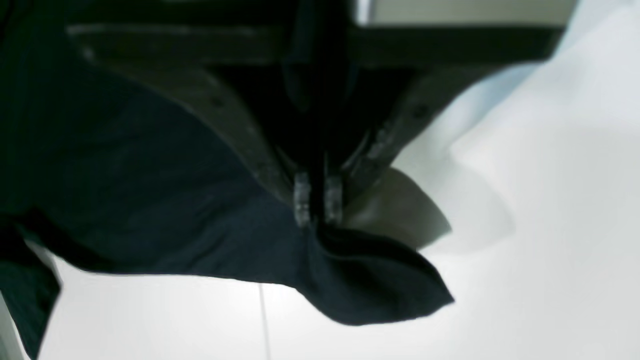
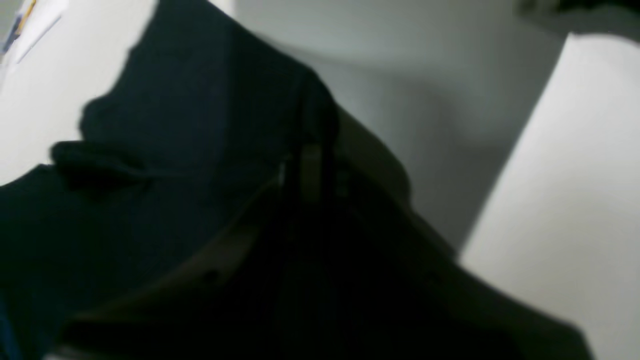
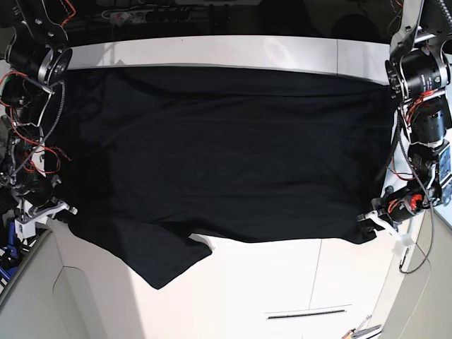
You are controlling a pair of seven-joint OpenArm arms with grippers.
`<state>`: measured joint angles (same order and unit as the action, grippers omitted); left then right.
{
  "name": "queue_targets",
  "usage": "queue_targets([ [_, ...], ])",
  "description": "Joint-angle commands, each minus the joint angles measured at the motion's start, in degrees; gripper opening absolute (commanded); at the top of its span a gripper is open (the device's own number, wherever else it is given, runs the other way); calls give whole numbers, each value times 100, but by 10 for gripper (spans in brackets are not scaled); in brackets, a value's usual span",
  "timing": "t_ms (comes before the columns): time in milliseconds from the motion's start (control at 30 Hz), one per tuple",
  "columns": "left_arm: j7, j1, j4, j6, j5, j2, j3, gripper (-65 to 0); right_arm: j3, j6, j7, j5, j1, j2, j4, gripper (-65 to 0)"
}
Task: Fold the T-shirt properly
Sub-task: 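Fold the hem over toward the collar with both grippers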
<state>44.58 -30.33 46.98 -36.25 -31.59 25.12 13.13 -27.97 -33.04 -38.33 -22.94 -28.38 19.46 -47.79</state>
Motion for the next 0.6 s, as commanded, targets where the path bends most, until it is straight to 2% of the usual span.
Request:
queue_targets([
  [0, 63, -184, 201, -116, -225, 144, 17, -650, -2, -48, 22, -238, -125, 138, -214, -650],
  [100, 640, -151, 422, -375, -704, 275, 17, -650, -2, -72, -317, -540, -9, 262, -435, -650],
  [300, 1338, 422, 1123, -375, -1495, 667, 17, -650, -4, -129, -549, -984, 610, 496, -1095, -650],
  [400, 1440, 990, 1792, -375, -1749, 881, 17, -650, -7, -127, -610, -1147, 1008, 573, -1519, -650],
  [567, 1440, 1888, 2717, -375, -1746, 1043, 17, -650, -59, -125, -610, -1204, 1641, 636, -2120, -650],
])
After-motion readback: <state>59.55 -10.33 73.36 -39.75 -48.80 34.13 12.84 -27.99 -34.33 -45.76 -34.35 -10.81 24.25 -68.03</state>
